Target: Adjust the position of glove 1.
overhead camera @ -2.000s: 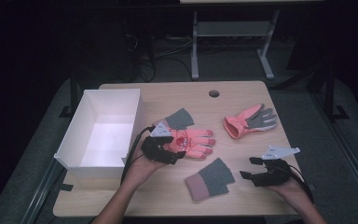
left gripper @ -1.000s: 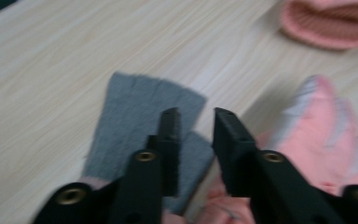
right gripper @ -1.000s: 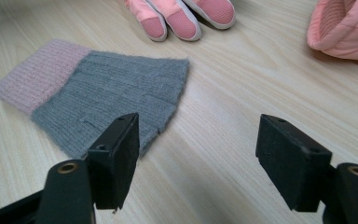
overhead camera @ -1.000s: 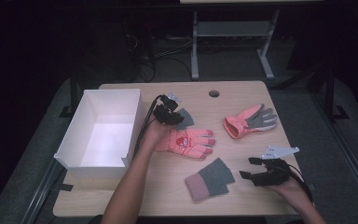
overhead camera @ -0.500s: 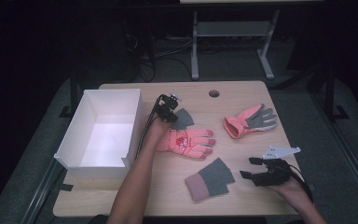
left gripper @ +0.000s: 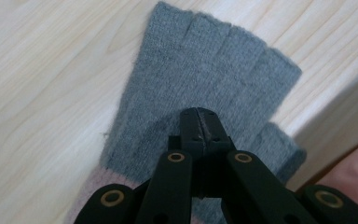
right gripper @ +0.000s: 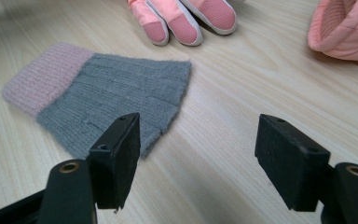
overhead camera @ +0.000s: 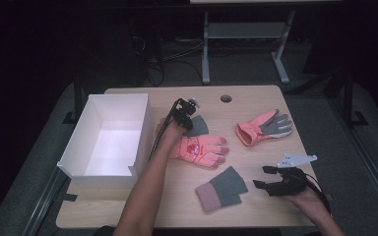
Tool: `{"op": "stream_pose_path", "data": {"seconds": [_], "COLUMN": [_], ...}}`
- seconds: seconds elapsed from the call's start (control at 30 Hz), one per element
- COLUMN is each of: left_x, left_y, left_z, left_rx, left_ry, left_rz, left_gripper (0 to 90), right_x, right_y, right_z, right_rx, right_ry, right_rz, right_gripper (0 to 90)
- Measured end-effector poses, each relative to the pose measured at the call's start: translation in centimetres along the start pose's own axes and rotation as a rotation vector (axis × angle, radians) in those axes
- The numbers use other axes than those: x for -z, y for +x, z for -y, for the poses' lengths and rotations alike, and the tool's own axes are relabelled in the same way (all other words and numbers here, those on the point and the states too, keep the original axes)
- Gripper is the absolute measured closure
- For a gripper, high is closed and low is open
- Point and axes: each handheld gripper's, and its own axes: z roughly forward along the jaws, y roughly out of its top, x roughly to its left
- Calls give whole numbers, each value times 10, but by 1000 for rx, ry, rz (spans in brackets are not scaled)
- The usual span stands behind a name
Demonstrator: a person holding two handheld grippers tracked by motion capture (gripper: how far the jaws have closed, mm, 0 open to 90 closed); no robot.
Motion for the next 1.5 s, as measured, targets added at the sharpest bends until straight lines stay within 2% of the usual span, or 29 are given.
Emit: {"op": "stream_pose_path", "data": {"seconds": [0.17, 0.3, 0.47, 0.6, 0.67, 0.73, 0.8, 0.93, 1.03, 1.27, 1.3, 1.37, 1.4, 1.43, 1.47, 1.5], "left_x": [-9, -19, -18, -1, 5, 7, 5, -1, -1, 9, 10, 15, 16, 17, 17, 16], "left_y": [-6, -14, -15, 0, 10, 20, 26, 24, 26, 17, 15, 12, 10, 8, 7, 5], "left_z": [-20, -37, -41, -35, -30, -25, -21, -12, -5, 9, 9, 6, 4, 2, -1, -4], "left_rx": [-12, -16, -38, -5, 10, 54, 64, 57, 82, 119, 109, 72, 57, 30, 7, -10], "left_ry": [-1, -36, -59, -100, -103, -118, -112, -74, -74, -18, -20, -58, -97, -130, -145, -143], "left_rz": [21, 41, 28, -9, -58, -58, -61, -55, -51, -100, -109, -122, -110, -82, -47, -30], "left_gripper": [899, 900, 899, 899, 899, 899, 898, 898, 899, 898, 898, 897, 897, 861, 861, 851], "right_x": [0, -1, -1, 1, 2, 2, 2, 3, 2, 1, 1, 0, 0, 0, 0, 0], "right_y": [-1, 0, 0, -1, -1, 0, 0, 0, -1, 0, 1, 1, 1, 1, 1, 1], "right_z": [0, 0, 0, 1, 1, 1, 1, 1, 1, 1, 0, 0, 0, 0, 0, 0], "right_rx": [2, -2, 4, -7, -2, -4, -4, -9, -8, -1, -5, 0, 0, 1, 1, 2], "right_ry": [1, 2, 1, 2, 0, 1, -3, -4, -5, -3, 1, -2, -2, -2, -2, -2], "right_rz": [-7, -9, -11, -11, -10, -10, -10, -10, -10, -10, -10, -11, -11, -11, -11, -11], "right_gripper": [309, 309, 309, 309, 309, 309, 309, 309, 309, 311, 311, 311, 311, 311, 311, 311]}}
